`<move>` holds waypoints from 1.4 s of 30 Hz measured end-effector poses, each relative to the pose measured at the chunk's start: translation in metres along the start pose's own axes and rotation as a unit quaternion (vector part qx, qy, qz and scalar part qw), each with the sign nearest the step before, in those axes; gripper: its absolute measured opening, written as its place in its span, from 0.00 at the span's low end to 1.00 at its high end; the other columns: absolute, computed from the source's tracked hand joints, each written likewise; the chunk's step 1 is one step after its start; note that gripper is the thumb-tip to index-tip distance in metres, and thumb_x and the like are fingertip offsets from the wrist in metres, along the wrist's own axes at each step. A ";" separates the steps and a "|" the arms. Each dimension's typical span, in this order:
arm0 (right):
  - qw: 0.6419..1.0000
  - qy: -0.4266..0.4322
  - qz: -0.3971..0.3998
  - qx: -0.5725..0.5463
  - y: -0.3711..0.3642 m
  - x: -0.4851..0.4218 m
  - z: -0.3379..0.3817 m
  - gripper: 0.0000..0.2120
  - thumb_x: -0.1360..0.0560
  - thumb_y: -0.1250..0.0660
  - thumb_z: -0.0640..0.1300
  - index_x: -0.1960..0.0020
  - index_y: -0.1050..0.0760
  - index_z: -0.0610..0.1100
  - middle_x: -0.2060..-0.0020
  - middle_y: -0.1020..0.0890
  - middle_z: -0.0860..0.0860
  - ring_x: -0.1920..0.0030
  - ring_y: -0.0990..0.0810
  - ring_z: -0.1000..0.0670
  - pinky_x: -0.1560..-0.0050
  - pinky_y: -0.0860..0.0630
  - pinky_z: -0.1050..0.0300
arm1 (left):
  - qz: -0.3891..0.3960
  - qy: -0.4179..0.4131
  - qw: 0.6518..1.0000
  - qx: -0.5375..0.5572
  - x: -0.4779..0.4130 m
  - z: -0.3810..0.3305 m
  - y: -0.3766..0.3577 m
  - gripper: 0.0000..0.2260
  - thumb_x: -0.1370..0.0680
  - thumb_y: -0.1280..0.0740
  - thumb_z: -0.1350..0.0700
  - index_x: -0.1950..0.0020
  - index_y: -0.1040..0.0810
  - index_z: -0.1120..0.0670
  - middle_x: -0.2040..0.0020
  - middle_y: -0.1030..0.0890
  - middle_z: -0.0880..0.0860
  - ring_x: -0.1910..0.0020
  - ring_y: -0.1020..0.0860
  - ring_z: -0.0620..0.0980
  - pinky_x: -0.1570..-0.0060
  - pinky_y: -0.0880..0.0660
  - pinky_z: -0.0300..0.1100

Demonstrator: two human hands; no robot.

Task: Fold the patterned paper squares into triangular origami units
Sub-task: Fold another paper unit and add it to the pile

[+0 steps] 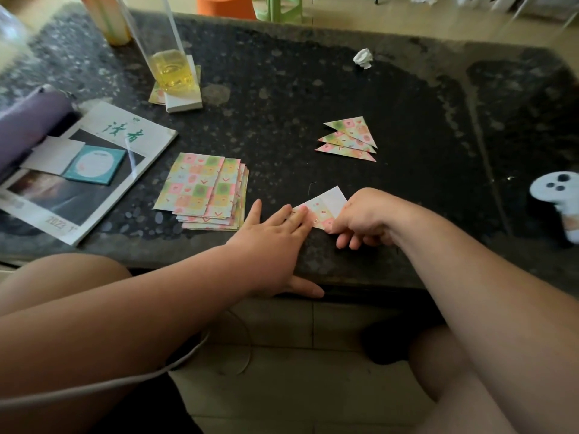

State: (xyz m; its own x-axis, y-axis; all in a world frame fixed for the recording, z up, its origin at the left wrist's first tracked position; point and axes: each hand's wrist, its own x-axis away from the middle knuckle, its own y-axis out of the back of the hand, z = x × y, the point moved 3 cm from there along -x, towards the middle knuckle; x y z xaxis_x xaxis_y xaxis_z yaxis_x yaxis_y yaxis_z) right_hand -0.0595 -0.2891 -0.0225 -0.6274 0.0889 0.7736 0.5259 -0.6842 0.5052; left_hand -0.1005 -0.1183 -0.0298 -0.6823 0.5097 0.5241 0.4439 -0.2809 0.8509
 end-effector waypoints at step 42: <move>0.999 0.018 0.029 -0.027 -0.006 -0.006 0.021 0.13 0.22 0.26 0.46 0.46 0.19 0.35 0.66 0.16 0.44 0.71 0.17 0.51 0.66 0.18 0.59 | 0.142 0.218 0.921 0.290 -0.059 0.077 0.045 0.13 0.20 0.29 0.50 0.61 0.20 0.55 0.71 0.20 0.46 0.72 0.30 0.46 0.69 0.35 0.39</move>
State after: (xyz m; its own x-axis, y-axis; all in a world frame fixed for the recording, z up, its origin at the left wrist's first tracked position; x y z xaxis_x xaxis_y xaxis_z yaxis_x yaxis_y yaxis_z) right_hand -0.0470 -0.2708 -0.0218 -0.6175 0.0233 0.7862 0.5301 -0.7261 0.4379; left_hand 0.0049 -0.0988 -0.0249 -0.6031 0.0717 0.7944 0.7898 0.1934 0.5821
